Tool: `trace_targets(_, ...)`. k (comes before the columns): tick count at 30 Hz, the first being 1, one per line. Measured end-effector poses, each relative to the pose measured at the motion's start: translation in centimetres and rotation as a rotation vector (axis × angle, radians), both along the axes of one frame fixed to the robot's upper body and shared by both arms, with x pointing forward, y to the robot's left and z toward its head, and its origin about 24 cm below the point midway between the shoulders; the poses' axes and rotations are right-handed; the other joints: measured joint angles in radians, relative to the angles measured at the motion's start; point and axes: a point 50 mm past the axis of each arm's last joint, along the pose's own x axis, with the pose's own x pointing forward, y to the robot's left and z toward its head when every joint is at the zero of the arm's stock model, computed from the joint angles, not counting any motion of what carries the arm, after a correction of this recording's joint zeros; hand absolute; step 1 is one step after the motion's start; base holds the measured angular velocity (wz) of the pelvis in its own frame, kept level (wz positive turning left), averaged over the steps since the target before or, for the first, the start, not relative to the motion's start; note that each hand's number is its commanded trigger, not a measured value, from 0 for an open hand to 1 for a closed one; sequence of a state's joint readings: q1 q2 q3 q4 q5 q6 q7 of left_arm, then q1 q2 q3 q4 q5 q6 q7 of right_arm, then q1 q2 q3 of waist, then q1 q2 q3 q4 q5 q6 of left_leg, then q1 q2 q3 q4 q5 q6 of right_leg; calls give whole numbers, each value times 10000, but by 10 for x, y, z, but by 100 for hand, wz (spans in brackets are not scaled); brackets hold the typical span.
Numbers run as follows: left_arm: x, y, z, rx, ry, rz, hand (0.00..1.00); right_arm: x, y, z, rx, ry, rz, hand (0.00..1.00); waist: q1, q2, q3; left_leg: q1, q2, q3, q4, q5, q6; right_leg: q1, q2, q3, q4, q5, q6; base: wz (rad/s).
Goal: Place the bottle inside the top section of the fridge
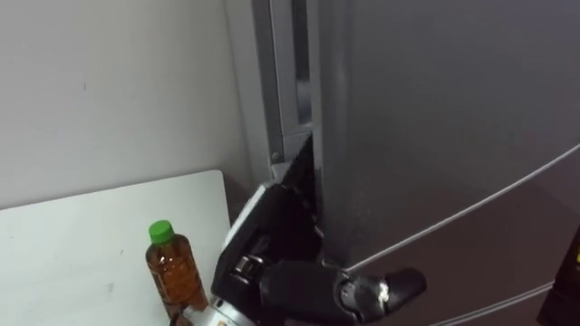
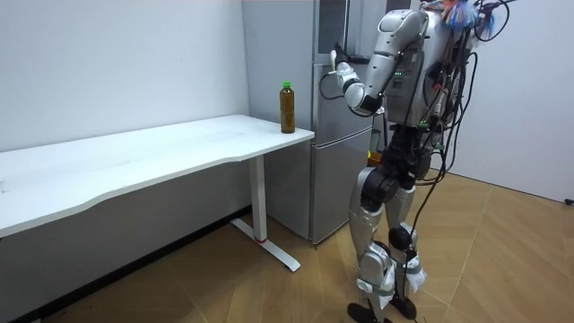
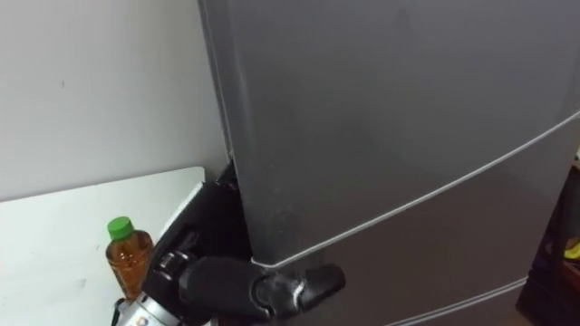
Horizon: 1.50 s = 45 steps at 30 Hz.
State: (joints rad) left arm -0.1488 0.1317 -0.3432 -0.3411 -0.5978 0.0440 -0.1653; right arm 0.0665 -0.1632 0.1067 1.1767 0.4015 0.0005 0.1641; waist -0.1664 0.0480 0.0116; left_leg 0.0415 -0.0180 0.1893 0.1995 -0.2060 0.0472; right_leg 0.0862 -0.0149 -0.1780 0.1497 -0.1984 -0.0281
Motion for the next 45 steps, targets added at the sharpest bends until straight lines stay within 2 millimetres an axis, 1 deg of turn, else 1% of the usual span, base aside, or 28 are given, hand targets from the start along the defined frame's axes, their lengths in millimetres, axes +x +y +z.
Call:
trace_targets(3,-2,-4,0,79,-105,-363,0,1,0,0,21,-50,-8,0,-4,11,9,-43,6,11,17,-1,-1,-61,8,71,-2,-3,-6,-5)
trace_targets(8,-3,-4,-1,213,-243,-682,0,0,-1,1,157,-75,-89,0,-18,20,11,-46,3,24,17,-1,0,-73,3,86,6,0,-3,0)
trace_targets(11,-4,-5,-2,315,-322,-877,0,1,-1,1,145,-93,-88,0,-28,56,-4,-112,12,16,24,-1,0,-160,9,93,24,1,-4,0)
trace_targets(14,-7,-9,-3,387,-340,-1190,0,1,-1,1,158,-91,-93,0,-56,71,-1,-120,17,14,36,-1,0,-167,12,93,29,4,-6,0)
trace_targets(19,-8,-11,-4,516,-392,-1509,0,2,-2,1,125,-91,-6,0,-78,69,-1,-112,33,154,33,0,0,-171,15,115,35,4,-6,-1)
trace_targets(21,-9,-14,-6,626,-299,-1755,0,2,-2,1,126,-83,-11,0,-99,67,0,-85,48,296,25,0,0,-171,14,170,36,4,-6,-7)
trace_targets(26,-11,-15,-7,696,-416,-2082,0,2,-3,1,198,-115,18,0,-193,63,3,-12,48,372,-14,0,-1,-171,21,332,35,5,-4,-10)
trace_targets(38,-13,-18,-8,750,-407,-2329,0,3,-6,2,176,-137,47,0,-271,46,5,39,41,369,-33,-1,-1,-165,16,388,38,16,12,-1)
trace_targets(42,-14,-21,-9,763,-332,-2425,0,2,-7,2,144,-126,31,0,-273,41,6,70,54,518,-36,-1,-1,-163,15,417,47,21,13,-3)
trace_targets(45,-15,-24,-12,811,-214,-2547,0,3,-7,2,113,-131,19,0,-322,40,6,81,53,526,-35,-1,-1,-163,8,420,47,26,17,-4)
